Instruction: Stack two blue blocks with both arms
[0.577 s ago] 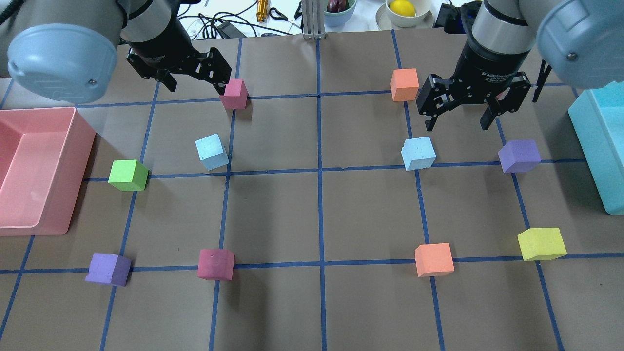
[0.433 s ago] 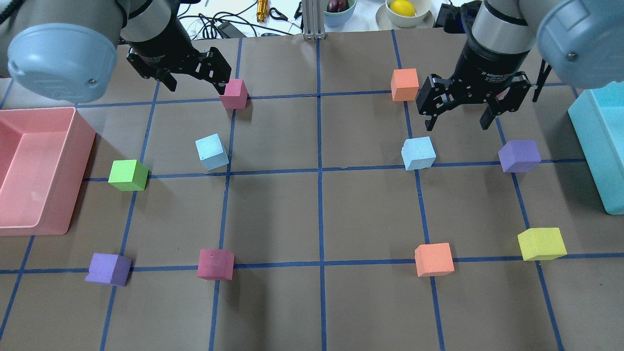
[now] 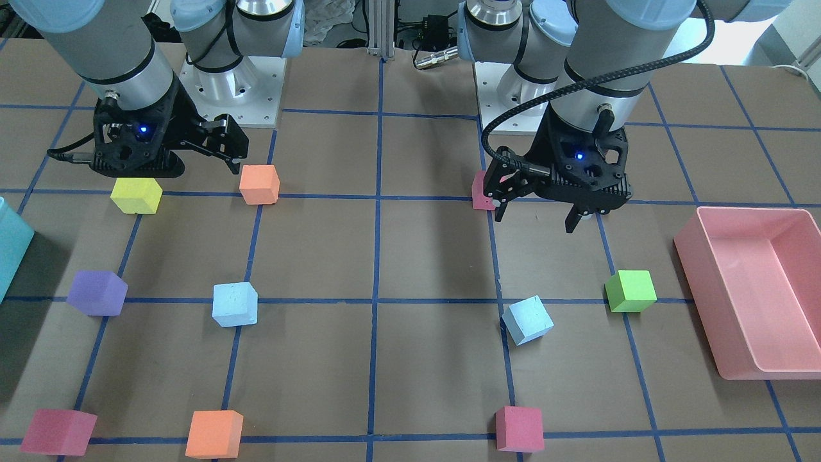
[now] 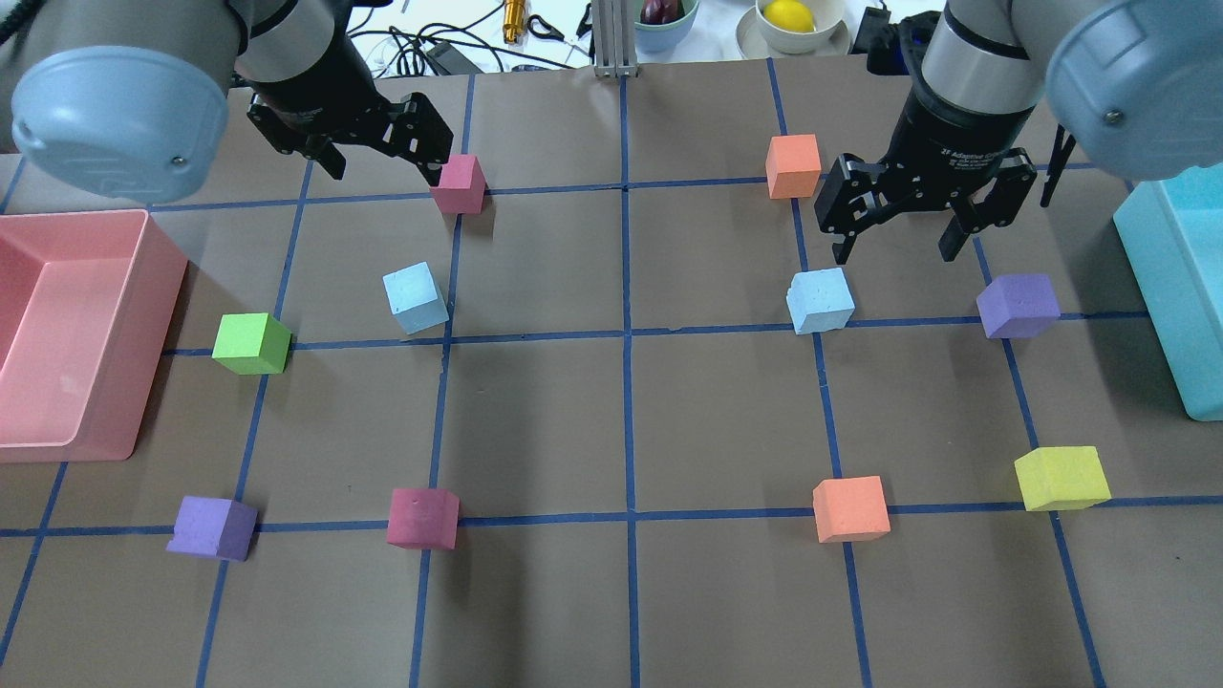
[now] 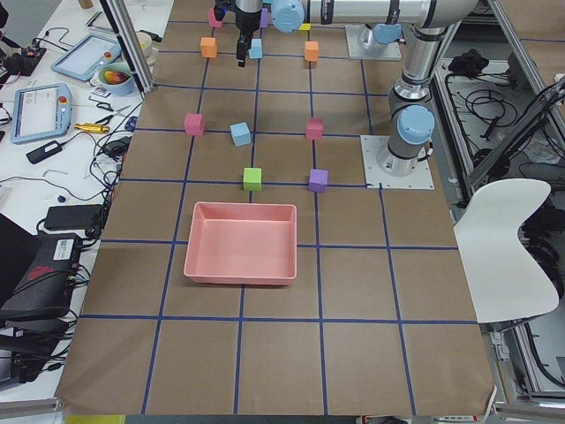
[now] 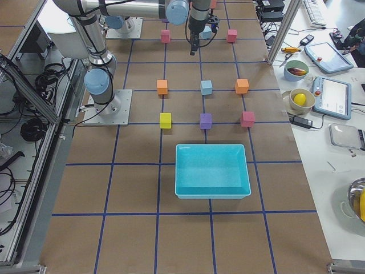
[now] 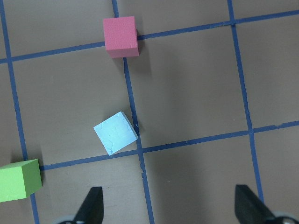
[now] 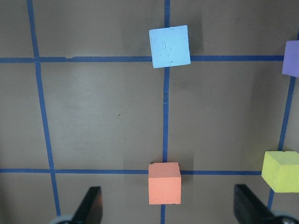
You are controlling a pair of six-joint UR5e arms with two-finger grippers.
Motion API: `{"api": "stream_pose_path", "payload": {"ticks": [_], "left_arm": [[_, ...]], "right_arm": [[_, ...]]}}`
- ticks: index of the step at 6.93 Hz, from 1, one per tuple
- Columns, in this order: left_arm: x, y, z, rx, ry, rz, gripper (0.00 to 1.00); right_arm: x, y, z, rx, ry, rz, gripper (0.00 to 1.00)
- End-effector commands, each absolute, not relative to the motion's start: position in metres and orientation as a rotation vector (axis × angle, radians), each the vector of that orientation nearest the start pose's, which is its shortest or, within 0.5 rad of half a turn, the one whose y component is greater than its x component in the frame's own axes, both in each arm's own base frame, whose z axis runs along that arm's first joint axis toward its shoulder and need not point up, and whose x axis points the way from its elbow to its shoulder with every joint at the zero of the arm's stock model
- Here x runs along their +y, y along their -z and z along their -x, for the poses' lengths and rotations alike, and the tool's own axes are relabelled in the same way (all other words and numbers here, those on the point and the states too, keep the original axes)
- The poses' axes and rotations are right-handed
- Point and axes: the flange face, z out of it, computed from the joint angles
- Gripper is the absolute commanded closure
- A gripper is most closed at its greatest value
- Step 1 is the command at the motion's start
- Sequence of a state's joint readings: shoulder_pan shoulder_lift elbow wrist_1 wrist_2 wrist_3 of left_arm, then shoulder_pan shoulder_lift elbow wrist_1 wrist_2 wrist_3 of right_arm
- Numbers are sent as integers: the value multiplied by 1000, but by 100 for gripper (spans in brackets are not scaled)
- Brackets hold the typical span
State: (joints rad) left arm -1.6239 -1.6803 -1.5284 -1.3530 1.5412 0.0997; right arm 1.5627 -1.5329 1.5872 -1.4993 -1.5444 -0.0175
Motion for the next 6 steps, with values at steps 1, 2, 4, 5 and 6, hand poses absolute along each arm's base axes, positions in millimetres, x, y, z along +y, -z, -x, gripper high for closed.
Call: {"api": "stream_pose_path", "payload": {"ticks": [1,2,4,5,6], "left_arm": [[-544,-473,165,3149,234,-243,0],[-545,-470,165,3150,224,-243,0],[-548,-458,164,3152,200,-240,0],[-545,-448,163,3155,179,-238,0],[-544,-437,157,3157,140,-225,0]], "right_arm": [[-501,-440,-133,3095,-237,15,0],[-513,-424,-132,3101,-226,18,0],[-561,-355,-132,3109,-86,22,0],[-566,-336,-132,3113,-64,23,0],[-561,-323,-131,3115,-97,16,0]]}}
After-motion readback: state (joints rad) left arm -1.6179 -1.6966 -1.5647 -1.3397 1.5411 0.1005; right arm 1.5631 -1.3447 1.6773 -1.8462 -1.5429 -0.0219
